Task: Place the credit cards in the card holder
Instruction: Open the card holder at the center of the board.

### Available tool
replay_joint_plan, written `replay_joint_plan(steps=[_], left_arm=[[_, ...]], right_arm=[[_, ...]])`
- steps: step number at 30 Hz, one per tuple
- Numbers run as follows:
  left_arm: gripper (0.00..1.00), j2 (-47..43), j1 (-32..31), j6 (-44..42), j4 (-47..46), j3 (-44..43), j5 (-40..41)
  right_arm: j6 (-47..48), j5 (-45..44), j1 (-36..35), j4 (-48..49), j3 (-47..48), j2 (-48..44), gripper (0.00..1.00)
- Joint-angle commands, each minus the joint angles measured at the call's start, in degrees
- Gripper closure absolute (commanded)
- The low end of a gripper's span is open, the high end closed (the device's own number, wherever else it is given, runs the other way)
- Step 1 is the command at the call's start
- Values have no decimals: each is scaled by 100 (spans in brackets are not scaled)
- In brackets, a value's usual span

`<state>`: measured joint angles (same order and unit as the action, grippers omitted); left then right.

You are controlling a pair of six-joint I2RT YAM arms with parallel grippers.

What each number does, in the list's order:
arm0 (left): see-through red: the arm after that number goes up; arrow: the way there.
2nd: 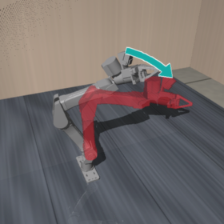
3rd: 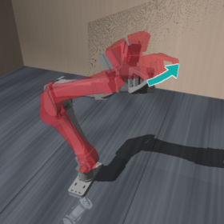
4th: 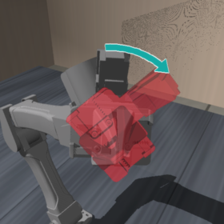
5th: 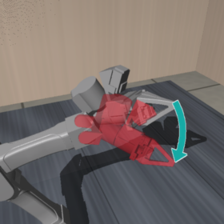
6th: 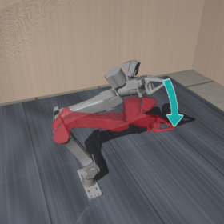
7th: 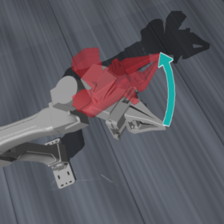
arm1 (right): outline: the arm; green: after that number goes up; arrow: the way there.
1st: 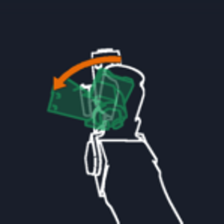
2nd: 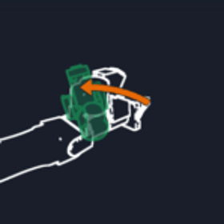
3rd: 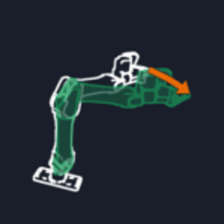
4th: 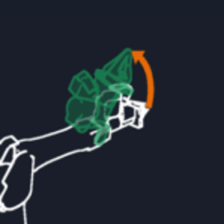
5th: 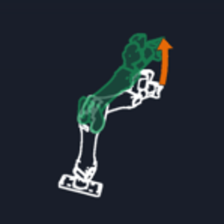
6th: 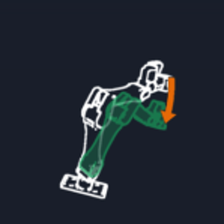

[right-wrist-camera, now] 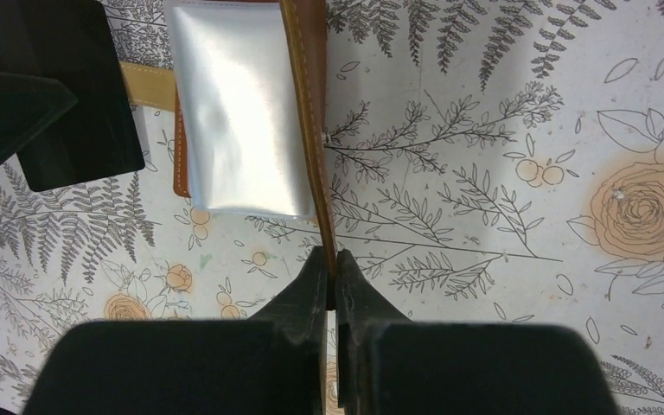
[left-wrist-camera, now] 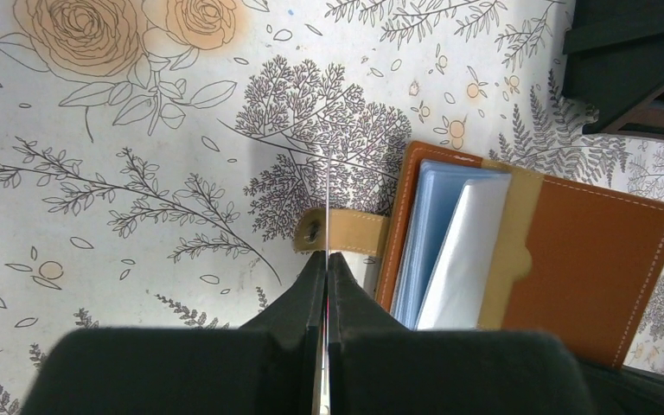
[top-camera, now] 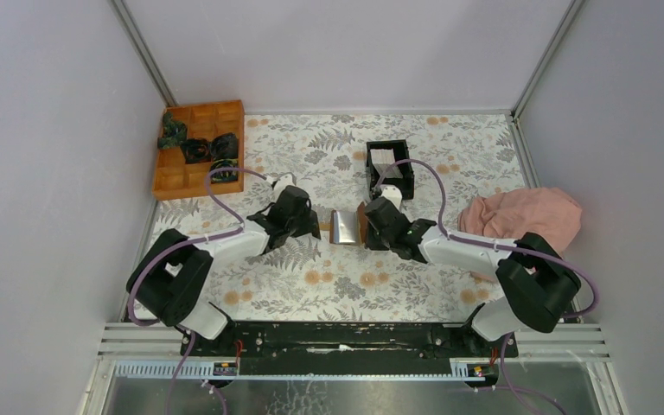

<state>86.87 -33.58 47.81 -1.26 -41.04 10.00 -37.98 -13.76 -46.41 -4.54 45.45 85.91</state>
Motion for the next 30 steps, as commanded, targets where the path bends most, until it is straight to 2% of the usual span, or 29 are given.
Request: replay_joint_plan(steps=[1,8,11,18,30], left_arm=[[100,163,54,-143,60,-158,-108],[100,287,54,-57,-40,-106,-163],[100,320,54,-69,-17,-138,-173],[100,331,53,-110,98,-319,-206],[100,91,52,-160,552,-765,-157]], right_arm=[[-236,25,115,139,-182,-327,100],[-226,-147,282,211,-440,-122,89],[-277,-100,355,361,-535,-38,87],[-233,-98,380,377,-500,57,87],[58,-269,380,41,-292,-527,92]])
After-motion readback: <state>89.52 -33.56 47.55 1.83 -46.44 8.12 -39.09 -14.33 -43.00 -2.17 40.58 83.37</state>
